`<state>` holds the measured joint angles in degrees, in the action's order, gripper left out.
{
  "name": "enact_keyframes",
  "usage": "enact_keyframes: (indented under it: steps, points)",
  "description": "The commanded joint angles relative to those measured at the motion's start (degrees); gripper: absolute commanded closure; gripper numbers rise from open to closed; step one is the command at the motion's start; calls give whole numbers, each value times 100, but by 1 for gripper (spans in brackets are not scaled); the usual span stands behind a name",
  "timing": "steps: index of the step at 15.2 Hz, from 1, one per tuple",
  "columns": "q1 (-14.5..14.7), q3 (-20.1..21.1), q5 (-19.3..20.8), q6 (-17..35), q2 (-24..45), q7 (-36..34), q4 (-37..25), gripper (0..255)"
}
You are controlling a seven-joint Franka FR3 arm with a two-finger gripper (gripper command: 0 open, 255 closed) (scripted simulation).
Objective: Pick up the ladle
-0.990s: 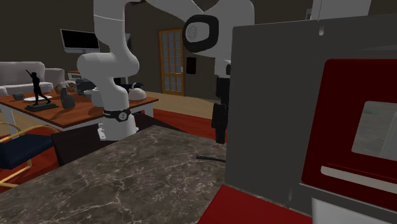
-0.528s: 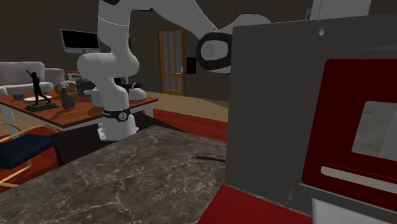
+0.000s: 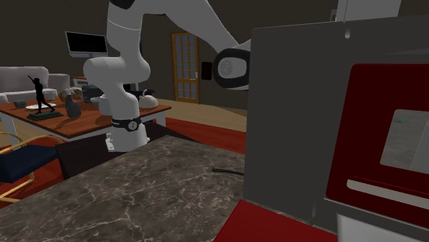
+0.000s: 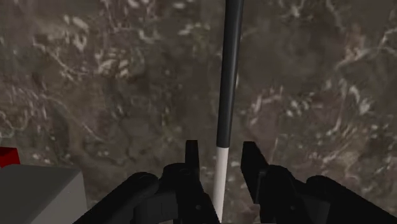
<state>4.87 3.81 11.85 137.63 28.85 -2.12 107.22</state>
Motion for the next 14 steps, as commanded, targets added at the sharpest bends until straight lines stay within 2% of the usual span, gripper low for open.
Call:
enact_keyframes:
  steps: [1,8,14]
  points:
    - [-1,-3,1,2,6,-2,-2,255]
    - [-4,-5,4,21,7,-1,16,255]
    - [-27,36,-67,-320,-295,76,-26,255]
